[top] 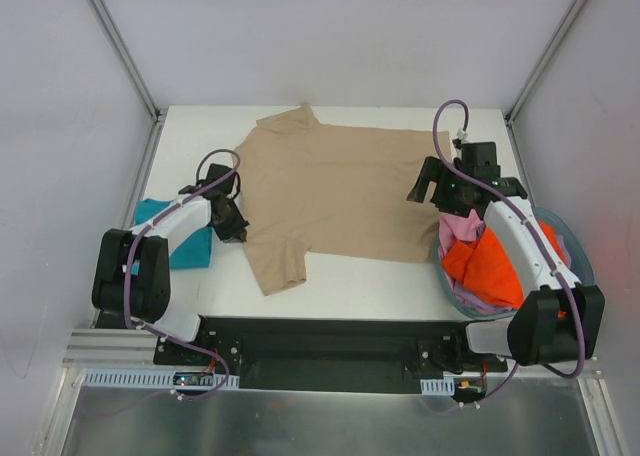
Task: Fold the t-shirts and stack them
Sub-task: Flatten out the tshirt
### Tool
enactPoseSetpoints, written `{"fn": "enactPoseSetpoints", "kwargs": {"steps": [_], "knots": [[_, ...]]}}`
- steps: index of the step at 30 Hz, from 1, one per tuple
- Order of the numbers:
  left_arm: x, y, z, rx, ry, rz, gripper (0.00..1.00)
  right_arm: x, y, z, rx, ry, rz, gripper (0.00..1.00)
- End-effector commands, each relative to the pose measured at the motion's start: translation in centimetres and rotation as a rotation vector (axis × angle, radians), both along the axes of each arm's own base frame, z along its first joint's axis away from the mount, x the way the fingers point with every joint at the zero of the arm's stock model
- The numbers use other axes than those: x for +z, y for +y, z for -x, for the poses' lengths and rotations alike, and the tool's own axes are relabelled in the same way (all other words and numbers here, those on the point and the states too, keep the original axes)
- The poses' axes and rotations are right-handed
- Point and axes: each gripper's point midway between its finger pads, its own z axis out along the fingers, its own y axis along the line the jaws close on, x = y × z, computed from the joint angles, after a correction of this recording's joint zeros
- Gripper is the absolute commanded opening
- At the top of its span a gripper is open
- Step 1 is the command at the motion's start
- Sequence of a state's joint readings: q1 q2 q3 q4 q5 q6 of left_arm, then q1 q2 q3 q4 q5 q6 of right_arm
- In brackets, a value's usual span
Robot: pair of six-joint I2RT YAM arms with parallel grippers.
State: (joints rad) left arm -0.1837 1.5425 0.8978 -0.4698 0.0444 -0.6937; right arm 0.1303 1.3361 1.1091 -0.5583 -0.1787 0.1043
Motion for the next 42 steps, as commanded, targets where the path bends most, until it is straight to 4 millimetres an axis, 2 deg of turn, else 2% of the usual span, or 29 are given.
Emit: {"fn": "enactPoseSetpoints", "kwargs": {"steps": [1,4,7,8,10,11,12,13,14,15,16,17,18,19,20,22,23,25,26,27,29,30,32,33,34,36,37,39,42], "knots": [[1.8,2.2,1.3,0.044,-0.019,-0.111,0.0,1.5,-0.2,1.3,0.001,-0.062,0.008,0.97],[2.6,2.2,0.6,0.036,-0.047,-0.139,0.0,1.2,-0.4,1.7,0.003,-0.061,0.018,0.97],[4.1,0.1,-1.5,-0.024,-0.081,-0.119,0.0,0.8,-0.4,1.7,0.006,-0.048,0.026,0.97],[5.9,-1.8,-3.0,-0.074,-0.134,-0.113,0.0,0.9,-0.5,1.6,0.011,-0.047,0.031,0.97],[6.2,-3.9,-4.4,-0.133,-0.141,-0.102,0.0,0.9,-0.5,1.6,0.014,-0.042,0.036,0.97],[8.0,-6.0,-6.0,-0.167,-0.186,-0.061,0.0,0.9,-0.6,1.5,0.011,-0.044,0.04,0.97],[8.4,-7.6,-6.6,-0.199,-0.192,-0.03,0.0,0.9,-0.7,1.5,0.007,-0.041,0.043,0.97],[7.3,-8.6,-7.3,-0.223,-0.168,-0.036,0.0,0.8,-0.8,1.4,0.003,-0.039,0.048,0.97],[8.8,-10.0,-9.0,-0.246,-0.216,-0.026,0.0,0.7,-0.8,1.3,0.001,-0.035,0.051,0.97],[8.7,-11.5,-9.5,-0.274,-0.218,-0.021,0.0,0.8,-0.8,1.3,0.003,-0.037,0.053,0.97],[7.1,-12.8,-9.9,-0.294,-0.178,-0.002,0.0,0.6,-1.0,1.4,0.0,-0.031,0.063,0.97],[8.2,-14.5,-11.1,-0.311,-0.204,0.046,0.0,0.4,-1.2,1.5,-0.004,-0.014,0.074,0.97],[6.8,-15.9,-11.2,-0.338,-0.169,0.062,0.0,0.4,-1.6,1.4,-0.011,-0.013,0.096,0.97],[6.8,-17.2,-11.1,-0.364,-0.163,0.094,0.01,0.3,-1.8,1.4,-0.016,-0.006,0.106,0.97],[7.3,-18.1,-11.6,-0.38,-0.177,0.112,0.16,0.2,-2.0,1.5,-0.018,0.006,0.115,0.97],[6.7,-19.1,-11.2,-0.412,-0.162,0.12,0.24,0.3,-2.1,1.5,-0.02,0.003,0.124,0.97],[6.5,-19.0,-10.9,-0.419,-0.157,0.118,0.38,0.5,-2.1,1.5,-0.02,-0.001,0.123,0.97],[7.3,-18.3,-10.5,-0.417,-0.172,0.099,0.49,0.7,-1.9,1.6,-0.017,-0.006,0.113,0.97],[6.7,-17.3,-10.1,-0.405,-0.166,0.06,0.54,0.9,-1.9,1.5,-0.016,-0.013,0.11,0.97],[8.2,-16.6,-9.9,-0.398,-0.203,0.05,0.61,0.9,-1.7,1.6,-0.012,-0.012,0.103,0.97],[8.3,-15.1,-8.9,-0.393,-0.209,0.003,0.62,1.1,-1.6,1.6,-0.012,-0.018,0.092,0.97],[9.9,-14.2,-8.6,-0.38,-0.252,-0.017,0.66,1.1,-1.5,1.6,-0.01,-0.019,0.086,0.97],[9.2,-12.0,-7.3,-0.349,-0.237,-0.061,0.7,0.9,-1.4,1.9,-0.007,-0.009,0.084,0.97],[10.3,-10.8,-6.9,-0.322,-0.268,-0.075,0.71,0.9,-1.4,2.0,-0.009,-0.008,0.082,0.97],[8.9,-9.5,-5.7,-0.303,-0.23,-0.094,0.73,0.9,-1.5,2.1,-0.011,-0.009,0.084,0.97],[8.8,-7.2,-5.0,-0.227,-0.218,-0.085,0.74,0.7,-1.6,2.3,-0.017,-0.005,0.09,0.97],[7.4,-6.1,-3.9,-0.208,-0.173,-0.089,0.74,0.6,-1.7,2.4,-0.016,-0.002,0.094,0.97],[6.8,-4.6,-3.5,-0.153,-0.147,-0.068,0.72,0.4,-1.8,2.5,-0.02,0.004,0.098,0.97],[5.3,-4.0,-2.7,-0.136,-0.1,-0.033,0.69,0.1,-1.8,2.6,-0.018,0.016,0.099,0.97]]}}
